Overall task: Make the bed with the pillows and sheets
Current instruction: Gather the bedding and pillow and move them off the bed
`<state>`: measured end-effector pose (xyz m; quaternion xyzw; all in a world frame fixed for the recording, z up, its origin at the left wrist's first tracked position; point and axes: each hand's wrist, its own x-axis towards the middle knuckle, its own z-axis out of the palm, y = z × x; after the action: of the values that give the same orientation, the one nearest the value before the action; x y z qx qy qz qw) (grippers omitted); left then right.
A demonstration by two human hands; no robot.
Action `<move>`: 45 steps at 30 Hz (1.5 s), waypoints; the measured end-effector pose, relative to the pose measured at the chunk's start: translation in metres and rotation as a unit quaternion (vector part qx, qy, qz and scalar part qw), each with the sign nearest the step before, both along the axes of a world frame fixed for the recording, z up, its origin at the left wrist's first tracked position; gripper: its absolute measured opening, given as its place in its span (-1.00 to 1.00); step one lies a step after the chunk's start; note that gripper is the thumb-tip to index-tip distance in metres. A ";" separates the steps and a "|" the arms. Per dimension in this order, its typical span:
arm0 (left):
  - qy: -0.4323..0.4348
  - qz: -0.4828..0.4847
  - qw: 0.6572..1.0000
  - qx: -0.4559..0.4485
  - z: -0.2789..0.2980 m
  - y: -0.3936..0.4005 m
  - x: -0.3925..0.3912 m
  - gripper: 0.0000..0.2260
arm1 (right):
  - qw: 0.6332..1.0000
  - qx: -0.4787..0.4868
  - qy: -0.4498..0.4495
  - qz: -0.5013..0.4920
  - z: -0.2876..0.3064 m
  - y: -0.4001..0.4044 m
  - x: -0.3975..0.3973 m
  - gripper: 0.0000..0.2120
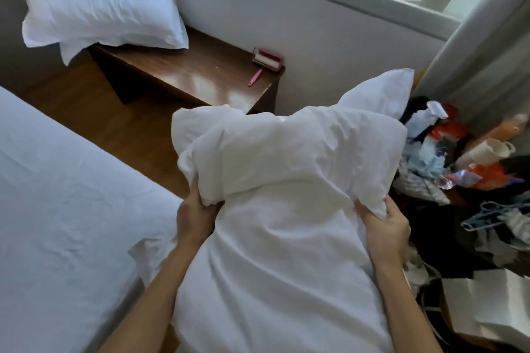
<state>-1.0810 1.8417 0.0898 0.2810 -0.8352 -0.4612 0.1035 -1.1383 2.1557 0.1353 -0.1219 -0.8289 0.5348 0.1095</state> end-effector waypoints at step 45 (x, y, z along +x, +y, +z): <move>0.144 0.239 0.946 -0.166 0.107 -0.723 -0.609 -0.54 | 0.950 -0.168 0.126 0.230 0.101 -0.792 -0.716 -0.56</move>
<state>-1.6896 1.1190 0.1970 0.3818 -0.7846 -0.3134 0.3747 -1.8542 1.3636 0.2363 0.1233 -0.7119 0.6883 0.0651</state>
